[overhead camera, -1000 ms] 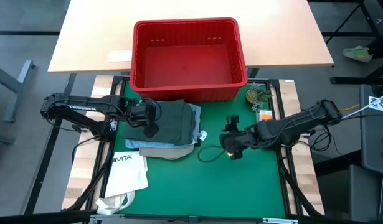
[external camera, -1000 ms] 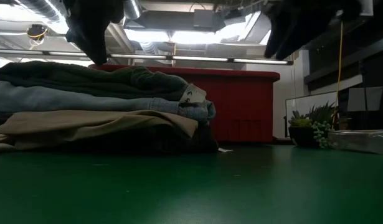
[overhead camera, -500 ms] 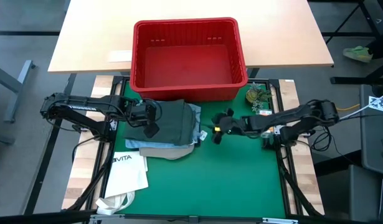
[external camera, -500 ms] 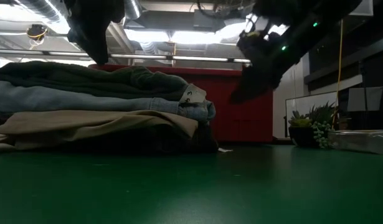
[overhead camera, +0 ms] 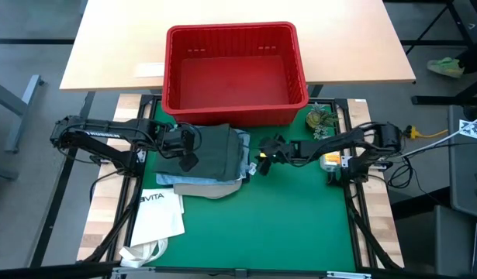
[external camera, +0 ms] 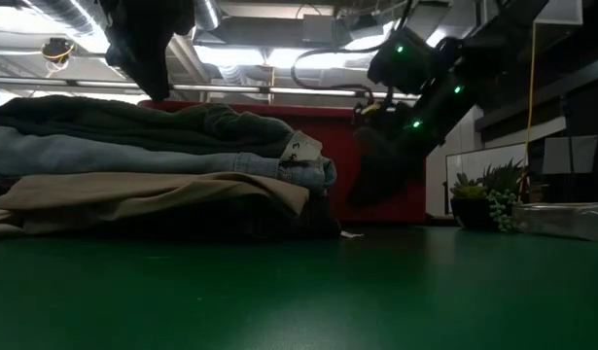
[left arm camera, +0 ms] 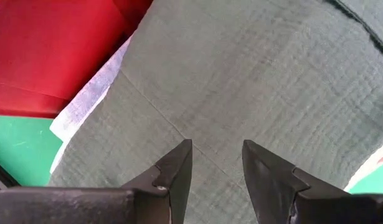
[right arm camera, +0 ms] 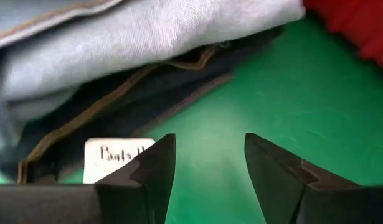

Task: Fold Laundry from Bin
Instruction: Put the stack of folded clothes into the red bin

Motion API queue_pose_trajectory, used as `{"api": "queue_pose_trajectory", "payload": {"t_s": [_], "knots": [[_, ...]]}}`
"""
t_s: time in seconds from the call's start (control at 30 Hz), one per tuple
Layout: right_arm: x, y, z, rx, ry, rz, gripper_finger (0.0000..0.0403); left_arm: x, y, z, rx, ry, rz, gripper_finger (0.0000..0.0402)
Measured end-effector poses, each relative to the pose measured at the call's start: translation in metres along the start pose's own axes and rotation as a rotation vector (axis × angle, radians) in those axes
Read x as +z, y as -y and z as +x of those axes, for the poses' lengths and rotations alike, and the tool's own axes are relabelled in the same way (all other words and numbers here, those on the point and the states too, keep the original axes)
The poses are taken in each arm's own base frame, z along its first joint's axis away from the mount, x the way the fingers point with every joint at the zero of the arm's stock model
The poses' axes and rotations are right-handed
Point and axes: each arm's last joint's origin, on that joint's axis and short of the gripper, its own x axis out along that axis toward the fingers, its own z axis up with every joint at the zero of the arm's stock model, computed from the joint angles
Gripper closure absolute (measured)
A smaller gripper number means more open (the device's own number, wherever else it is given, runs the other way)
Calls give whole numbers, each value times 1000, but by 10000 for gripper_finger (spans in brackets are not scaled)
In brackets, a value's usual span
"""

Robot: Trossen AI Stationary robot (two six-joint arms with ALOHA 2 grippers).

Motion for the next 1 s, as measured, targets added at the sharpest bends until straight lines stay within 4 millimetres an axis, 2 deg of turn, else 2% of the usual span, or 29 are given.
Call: {"api": "queue_pose_trajectory", "payload": {"t_s": [0.27,0.5,0.73,0.87,1.0], "knots": [[-1,-10,30,115,97,47,210,0,0,0,-2,2,-2,266],[-5,-12,48,81,65,60,210,1,1,0,-7,8,-5,266],[-3,-12,48,72,59,34,210,1,1,0,-15,10,-8,266],[1,-3,42,46,33,-30,210,1,1,0,-17,9,-8,266],[-1,9,43,58,-36,-17,210,1,1,0,-17,8,-8,266]]}}
